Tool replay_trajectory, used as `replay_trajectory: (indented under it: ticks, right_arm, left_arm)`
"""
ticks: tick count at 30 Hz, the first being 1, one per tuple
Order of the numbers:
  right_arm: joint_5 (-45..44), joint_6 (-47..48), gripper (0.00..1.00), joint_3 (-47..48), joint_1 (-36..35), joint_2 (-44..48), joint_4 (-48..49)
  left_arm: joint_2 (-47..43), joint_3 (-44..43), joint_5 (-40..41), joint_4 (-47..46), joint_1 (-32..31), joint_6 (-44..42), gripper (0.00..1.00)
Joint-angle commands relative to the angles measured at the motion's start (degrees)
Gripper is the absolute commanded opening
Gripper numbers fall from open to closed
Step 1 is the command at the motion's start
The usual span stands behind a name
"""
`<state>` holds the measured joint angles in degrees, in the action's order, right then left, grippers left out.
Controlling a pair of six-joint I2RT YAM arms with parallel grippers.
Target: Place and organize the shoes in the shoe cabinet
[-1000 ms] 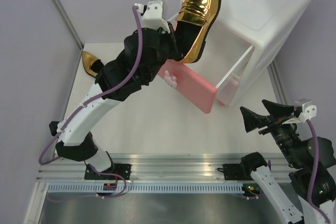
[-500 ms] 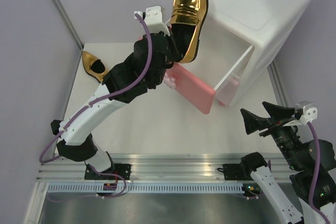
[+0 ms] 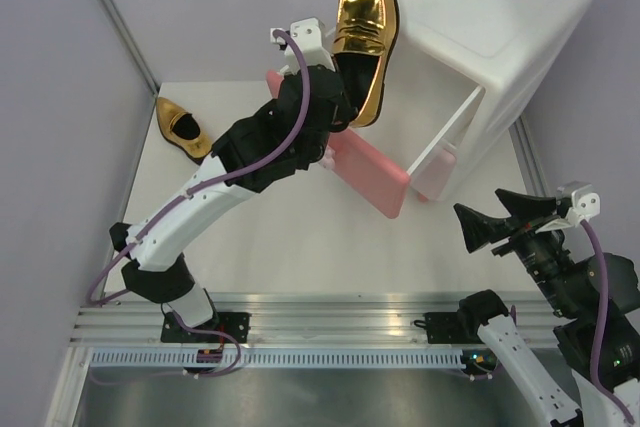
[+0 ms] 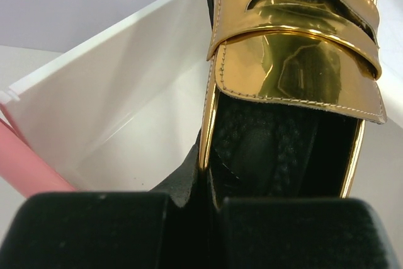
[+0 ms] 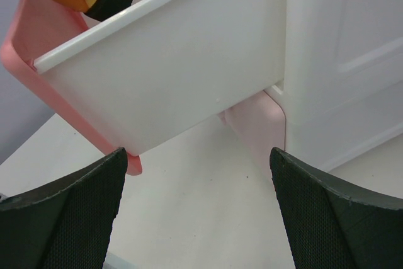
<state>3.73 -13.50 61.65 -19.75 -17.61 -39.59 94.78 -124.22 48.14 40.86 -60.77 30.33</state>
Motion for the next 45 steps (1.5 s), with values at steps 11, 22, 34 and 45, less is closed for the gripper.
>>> replay_trajectory:
  ticks: [11,22,34,45]
  right_arm:
    - [2.3,2.9,0.98,2.5,0.0,-2.1,-3.8]
    - [2.9,3.8,0.98,2.1,0.0,-2.2,-3.4]
    - [13.7,5.6,0.98,5.4,0.0,-5.5,1.3]
    - [37.0,7.2,0.98,8.6,-0.2,-14.2,6.2]
  left_arm:
    - [2.6,-12.2,5.9,2.6,-0.1,1.8,0.02]
    - [2.7,-14.0,5.0,9.8,0.0,2.0,0.02]
    - [0.0,-13.6,0.6,11.9,0.0,1.3,0.02]
    - [-1.7,-13.9,0.9,6.8,0.0,-3.4,0.02]
